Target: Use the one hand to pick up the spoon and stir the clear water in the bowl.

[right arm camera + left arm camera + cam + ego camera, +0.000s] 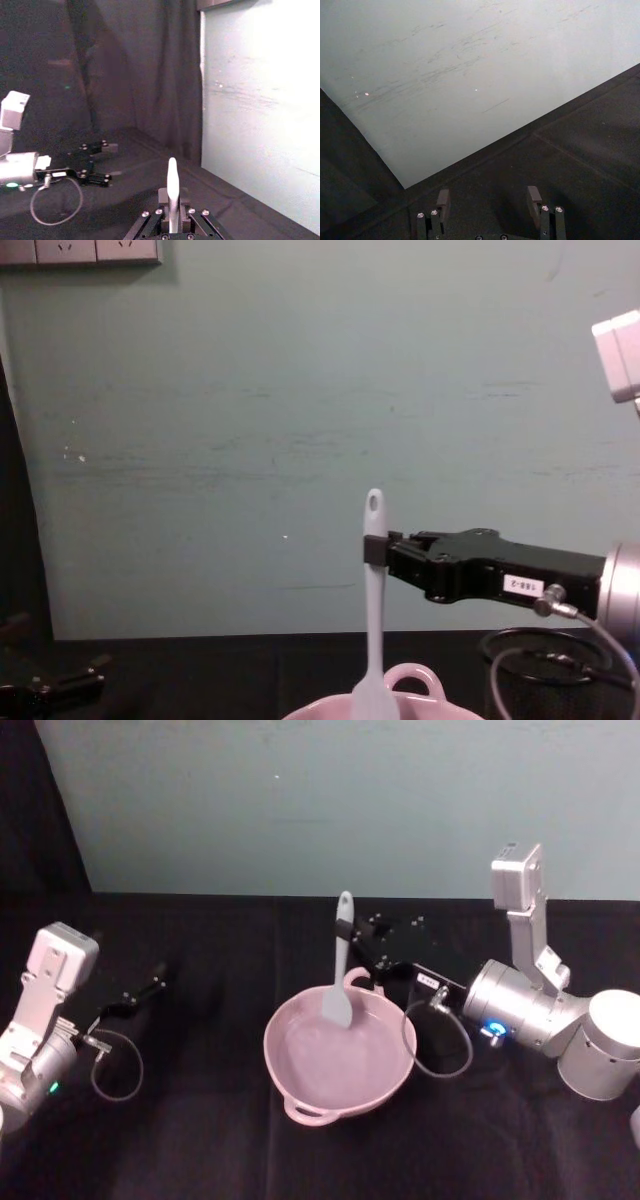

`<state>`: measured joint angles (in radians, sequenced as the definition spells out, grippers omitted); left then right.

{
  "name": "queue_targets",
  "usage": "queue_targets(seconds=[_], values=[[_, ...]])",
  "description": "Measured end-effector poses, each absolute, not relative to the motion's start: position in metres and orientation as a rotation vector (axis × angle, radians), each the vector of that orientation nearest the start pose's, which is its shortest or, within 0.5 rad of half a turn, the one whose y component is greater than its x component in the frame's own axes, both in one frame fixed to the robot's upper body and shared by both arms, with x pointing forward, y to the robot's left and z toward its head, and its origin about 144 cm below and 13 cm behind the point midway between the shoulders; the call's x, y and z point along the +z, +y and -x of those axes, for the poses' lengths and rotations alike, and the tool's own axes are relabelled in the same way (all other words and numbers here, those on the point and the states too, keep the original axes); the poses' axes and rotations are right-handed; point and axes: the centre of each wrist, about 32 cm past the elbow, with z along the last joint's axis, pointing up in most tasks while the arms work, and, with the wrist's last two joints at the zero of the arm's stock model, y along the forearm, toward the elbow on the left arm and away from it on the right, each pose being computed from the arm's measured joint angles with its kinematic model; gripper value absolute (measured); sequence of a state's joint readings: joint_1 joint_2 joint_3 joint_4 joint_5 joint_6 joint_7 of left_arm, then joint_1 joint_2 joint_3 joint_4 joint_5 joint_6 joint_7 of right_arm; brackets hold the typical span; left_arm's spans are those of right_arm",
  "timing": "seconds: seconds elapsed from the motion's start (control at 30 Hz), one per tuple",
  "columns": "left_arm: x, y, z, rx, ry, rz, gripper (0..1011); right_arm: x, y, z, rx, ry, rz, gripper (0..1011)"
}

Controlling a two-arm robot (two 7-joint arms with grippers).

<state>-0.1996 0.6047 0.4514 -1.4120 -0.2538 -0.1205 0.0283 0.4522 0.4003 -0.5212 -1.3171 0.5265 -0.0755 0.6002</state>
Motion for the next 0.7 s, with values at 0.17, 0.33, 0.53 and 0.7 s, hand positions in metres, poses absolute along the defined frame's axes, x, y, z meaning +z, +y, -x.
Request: queue_targets(seconds=[0.17,0.33,0.53,0.7], values=[[1.140,0.310,-0.489,1.248,-0.285,-0.304,1005,1.193,-0.237,-0.556,-0.639,-0.068,-0.016,124],[1.140,0.310,-0.489,1.248,-0.285,-0.304,1005,1.193,-0.245,-0.552,-0.659,-0.067,-0.010,124],[1.140,0.310,-0.489,1.248,-0.285,-0.304,1005,1.193,-0.253,-0.543,-0.665,-0.070,0.000,124],[1.140,0.310,-0.489,1.248,-0.285,-0.304,1005,1.194,-0.255,-0.534,-0.658,-0.074,0.003,124]])
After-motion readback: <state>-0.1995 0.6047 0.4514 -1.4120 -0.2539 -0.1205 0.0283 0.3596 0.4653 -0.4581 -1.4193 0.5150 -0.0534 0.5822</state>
